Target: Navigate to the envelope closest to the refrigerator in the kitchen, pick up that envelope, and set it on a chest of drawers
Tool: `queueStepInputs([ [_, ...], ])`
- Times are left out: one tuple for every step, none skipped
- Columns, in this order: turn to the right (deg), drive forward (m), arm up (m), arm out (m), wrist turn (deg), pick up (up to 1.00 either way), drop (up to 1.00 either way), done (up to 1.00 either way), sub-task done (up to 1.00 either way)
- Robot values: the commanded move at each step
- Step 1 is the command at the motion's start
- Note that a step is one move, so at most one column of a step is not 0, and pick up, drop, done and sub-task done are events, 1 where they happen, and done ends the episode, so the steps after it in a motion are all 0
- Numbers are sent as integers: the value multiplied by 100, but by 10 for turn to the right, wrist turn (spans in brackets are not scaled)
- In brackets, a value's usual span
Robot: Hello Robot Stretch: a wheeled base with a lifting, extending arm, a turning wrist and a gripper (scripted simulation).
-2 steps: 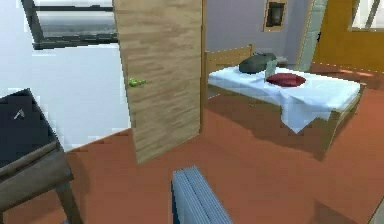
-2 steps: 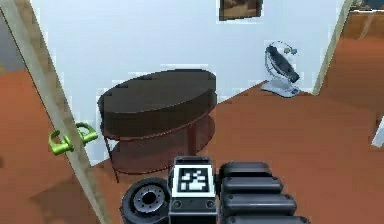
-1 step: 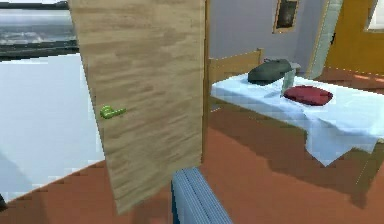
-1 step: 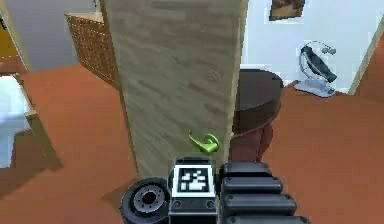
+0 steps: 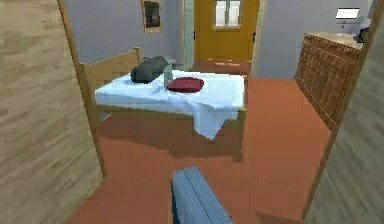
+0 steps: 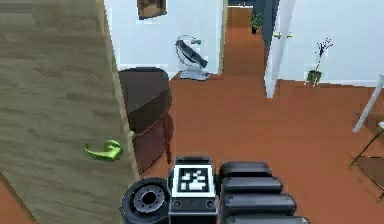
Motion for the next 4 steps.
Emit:
queueStepInputs([
  [0,100,0,0,0,0,0,0,0],
  [30,0,0,0,0,0,0,0,0],
  [0,40,0,0,0,0,0,0,0],
  [450,0,0,0,0,0,0,0,0],
])
